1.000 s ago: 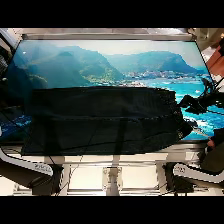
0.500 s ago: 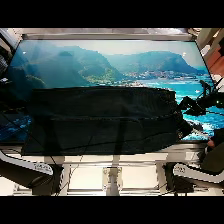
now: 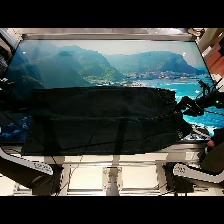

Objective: Fold the clothes and pants, and hang the long-sleeved shirts on hangers.

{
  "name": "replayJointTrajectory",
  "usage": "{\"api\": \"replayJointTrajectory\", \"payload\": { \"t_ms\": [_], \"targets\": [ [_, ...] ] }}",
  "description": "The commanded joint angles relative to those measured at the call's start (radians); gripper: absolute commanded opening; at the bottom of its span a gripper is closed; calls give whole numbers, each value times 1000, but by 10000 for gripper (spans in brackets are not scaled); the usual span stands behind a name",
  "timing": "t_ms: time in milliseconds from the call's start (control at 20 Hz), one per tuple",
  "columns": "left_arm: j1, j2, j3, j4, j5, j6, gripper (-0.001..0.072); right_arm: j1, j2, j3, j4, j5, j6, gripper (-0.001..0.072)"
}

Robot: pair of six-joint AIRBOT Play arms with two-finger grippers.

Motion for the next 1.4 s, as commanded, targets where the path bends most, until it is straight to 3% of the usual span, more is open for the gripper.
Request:
{"api": "replayJointTrajectory", "payload": {
  "t_ms": [0,150,300,350,650,850,1000,1250,1350],
  "targets": [
    [0,-9,0,-5,-31,12,25,1,0,0,7,4,10,547],
    [0,29,4,-3,-95,19,25,1,0,0,7,4,11,547],
    [0,91,56,-3,-109,-202,26,1,0,0,8,5,11,547],
    [-6,105,89,-5,-135,-237,25,1,0,0,7,4,11,547],
    [-12,106,195,68,-229,-325,25,1,0,0,6,-16,11,547],
    [-50,71,196,16,-433,-281,35,1,0,0,7,-22,11,547],
    [-104,56,196,-11,-414,-184,33,0,0,0,6,-23,10,547],
    [-109,-90,197,127,-388,-414,37,1,0,0,6,-24,10,547],
    [-109,-120,196,282,-397,-448,151,1,0,0,6,-20,10,547]
  ]
}}
